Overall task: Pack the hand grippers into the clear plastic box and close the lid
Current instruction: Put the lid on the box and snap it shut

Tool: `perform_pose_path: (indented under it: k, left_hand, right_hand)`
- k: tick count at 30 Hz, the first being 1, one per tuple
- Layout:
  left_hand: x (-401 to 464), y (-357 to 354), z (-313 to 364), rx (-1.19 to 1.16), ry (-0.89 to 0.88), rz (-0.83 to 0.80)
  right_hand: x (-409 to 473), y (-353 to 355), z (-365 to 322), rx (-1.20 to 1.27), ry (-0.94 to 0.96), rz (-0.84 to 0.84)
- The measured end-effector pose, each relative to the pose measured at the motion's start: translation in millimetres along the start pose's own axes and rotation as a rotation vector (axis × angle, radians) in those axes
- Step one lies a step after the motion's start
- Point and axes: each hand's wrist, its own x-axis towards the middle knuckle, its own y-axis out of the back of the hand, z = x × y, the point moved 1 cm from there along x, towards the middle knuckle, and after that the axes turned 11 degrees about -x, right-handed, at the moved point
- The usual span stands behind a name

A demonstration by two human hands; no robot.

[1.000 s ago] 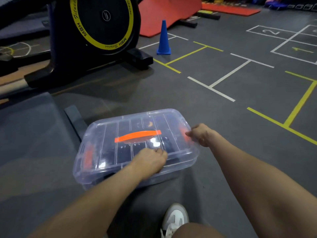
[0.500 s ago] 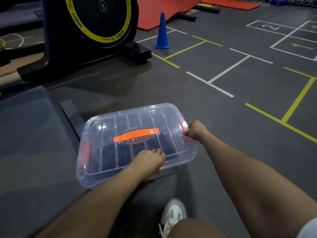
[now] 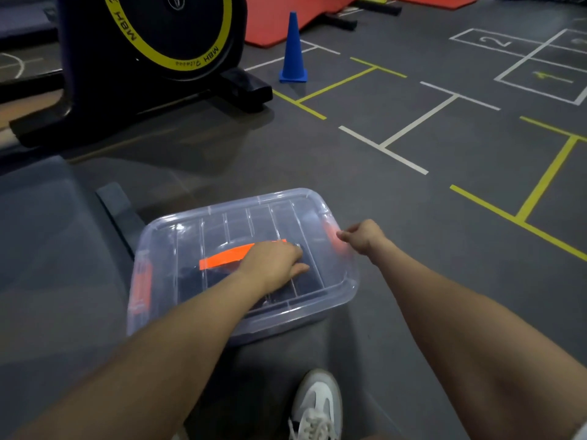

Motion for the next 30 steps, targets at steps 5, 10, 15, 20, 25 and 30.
perform_pose_path:
  k: [5, 10, 15, 20, 25, 30]
  left_hand:
    - [38.8, -17.1, -0.1, -0.138, 0.118, -0.140]
    - [45.2, -27.5, -13.2, -0.159, 0.149, -0.227]
    - [45.9, -26.1, -11.8, -0.148, 0.137, -0.220]
    - [47.6, -26.4, -12.1, -0.134, 0.136, -0.224]
    - [47.2, -26.3, -13.6, -0.131, 0.132, -0.217]
    - [25.1, -8.3, -38.8, -0.215, 0.157, -0.019]
  right_hand:
    - [16.6, -8.9, 14.5, 0.297, -0.120, -0.172]
    - [27.1, -25.7, 16.9, 0.339, -0.122, -0.245]
    - [27.4, -12.7, 4.0, 0.076, 0.049, -0.087]
    - [22.1, -23.8, -2.0, -0.125, 0.075, 0.087]
    - [9.2, -17.5, -15.2, -0.338, 0.086, 0.069]
    - [-16.7, -25.7, -66.6, -0.777, 0.405, 0.235]
